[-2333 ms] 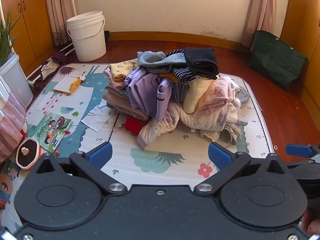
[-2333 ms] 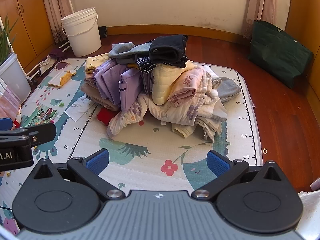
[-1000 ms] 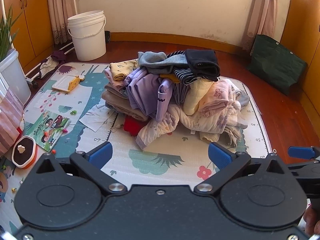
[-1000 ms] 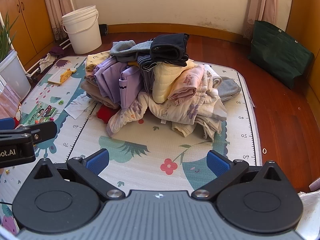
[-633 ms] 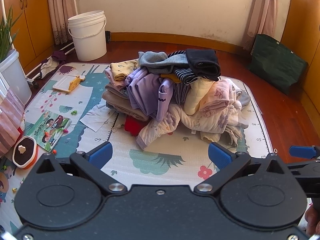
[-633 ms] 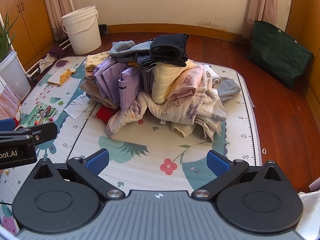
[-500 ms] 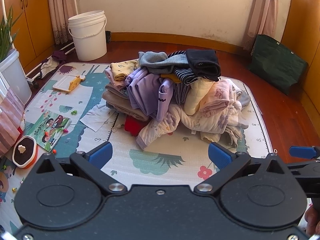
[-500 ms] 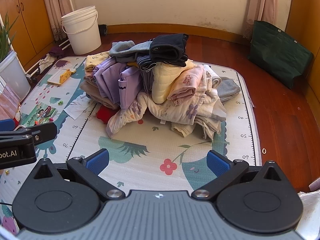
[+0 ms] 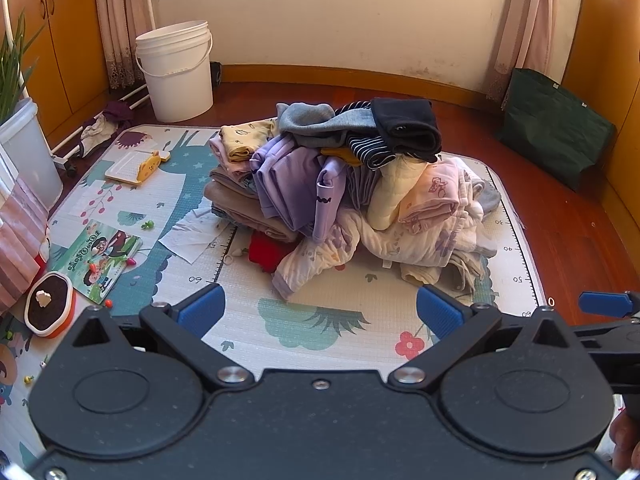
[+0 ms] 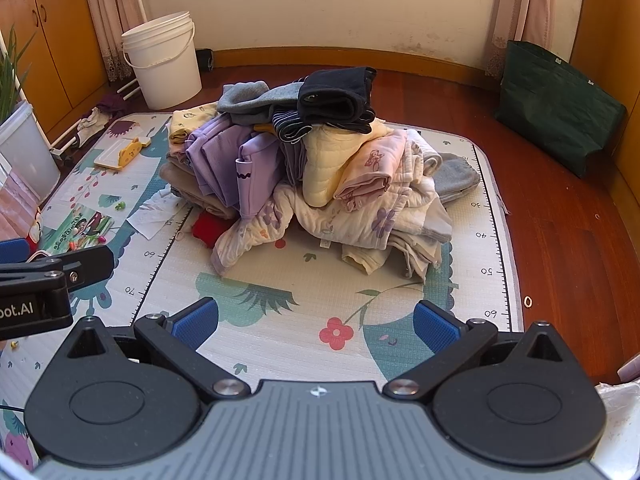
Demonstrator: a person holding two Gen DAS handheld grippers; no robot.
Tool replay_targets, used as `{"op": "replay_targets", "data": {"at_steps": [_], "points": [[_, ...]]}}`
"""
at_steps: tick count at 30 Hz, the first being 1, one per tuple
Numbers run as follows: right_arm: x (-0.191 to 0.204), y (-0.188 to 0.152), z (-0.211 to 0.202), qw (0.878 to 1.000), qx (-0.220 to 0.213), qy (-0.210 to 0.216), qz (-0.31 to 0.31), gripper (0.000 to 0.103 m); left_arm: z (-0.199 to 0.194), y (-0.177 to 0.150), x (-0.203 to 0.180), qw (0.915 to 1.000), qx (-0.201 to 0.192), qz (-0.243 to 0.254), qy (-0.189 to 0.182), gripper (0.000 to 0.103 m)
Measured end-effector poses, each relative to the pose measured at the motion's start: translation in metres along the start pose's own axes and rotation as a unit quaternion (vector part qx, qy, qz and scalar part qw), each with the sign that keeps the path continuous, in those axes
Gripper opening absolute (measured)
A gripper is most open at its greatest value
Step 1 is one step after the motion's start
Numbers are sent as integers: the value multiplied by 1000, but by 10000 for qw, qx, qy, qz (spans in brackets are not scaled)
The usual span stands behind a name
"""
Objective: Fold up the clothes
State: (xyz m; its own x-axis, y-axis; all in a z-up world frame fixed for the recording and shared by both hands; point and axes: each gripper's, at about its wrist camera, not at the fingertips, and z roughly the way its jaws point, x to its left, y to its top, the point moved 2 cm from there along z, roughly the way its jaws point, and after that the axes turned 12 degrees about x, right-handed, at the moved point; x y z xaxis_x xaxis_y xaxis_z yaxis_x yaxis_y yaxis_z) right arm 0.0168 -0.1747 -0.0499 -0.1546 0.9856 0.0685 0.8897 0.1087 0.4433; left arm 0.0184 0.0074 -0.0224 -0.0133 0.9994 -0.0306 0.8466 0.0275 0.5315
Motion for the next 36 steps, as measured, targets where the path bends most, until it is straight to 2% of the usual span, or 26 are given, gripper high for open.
{"op": "replay_targets", "data": {"at_steps": [10,12,16,20,24,29,36], "points": [[-7,9,6,10000,-2,-64,47,103,18,9,4,10000,-62,36,-21,103],[-11,14,8,9999,-11,-62,89,103,22,15,5,9998,-160,31,-72,103],[-22,24,13,9998,10,-14,217,103,30,28,2,9983,-480,328,5,103],[-34,31,20,9996,0,11,292,103,48,45,5,9961,-643,312,-514,103],[-45,39,26,9990,-171,134,379,103,70,61,1,9932,-836,321,-743,103],[-56,53,31,9978,-326,208,544,103,100,78,-8,9895,-890,261,-1112,102],[-63,67,40,9958,-609,350,583,103,138,108,-26,9825,-1096,322,-1472,98]]}}
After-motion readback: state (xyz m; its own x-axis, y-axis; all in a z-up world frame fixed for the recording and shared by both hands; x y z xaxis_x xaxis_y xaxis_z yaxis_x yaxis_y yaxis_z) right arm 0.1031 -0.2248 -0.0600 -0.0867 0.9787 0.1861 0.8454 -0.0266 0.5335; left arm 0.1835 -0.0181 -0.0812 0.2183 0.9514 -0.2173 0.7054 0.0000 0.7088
